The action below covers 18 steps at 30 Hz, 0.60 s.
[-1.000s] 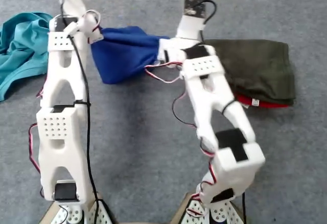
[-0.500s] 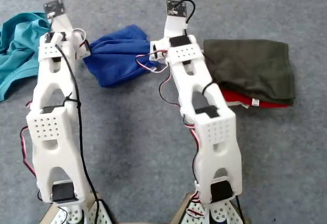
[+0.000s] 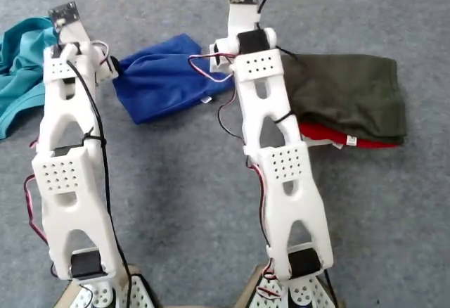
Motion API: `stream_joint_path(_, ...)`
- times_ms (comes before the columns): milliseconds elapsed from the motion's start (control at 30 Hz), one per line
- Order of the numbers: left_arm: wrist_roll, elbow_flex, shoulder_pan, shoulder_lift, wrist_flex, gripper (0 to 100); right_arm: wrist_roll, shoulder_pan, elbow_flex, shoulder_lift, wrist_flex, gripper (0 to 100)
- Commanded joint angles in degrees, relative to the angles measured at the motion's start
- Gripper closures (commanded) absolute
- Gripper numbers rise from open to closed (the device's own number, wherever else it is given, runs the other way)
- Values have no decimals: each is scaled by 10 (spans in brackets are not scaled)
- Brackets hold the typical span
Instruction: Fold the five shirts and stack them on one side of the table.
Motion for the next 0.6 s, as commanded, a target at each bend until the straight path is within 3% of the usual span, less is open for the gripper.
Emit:
stream_joint_path(0,-4,-119,0,-15,103,762,6,1,-115,4,42,677)
stream_joint_path(200,-4,-265,2,-9,236,760,6,1,-137,7,80,677)
stream_joint_path(400,-3,-263,-6,-8,261,757,5,1,-138,6,83,681)
stream_joint_path(567,-8,-229,0,-9,308,757,6,0,-137,-15,96,864)
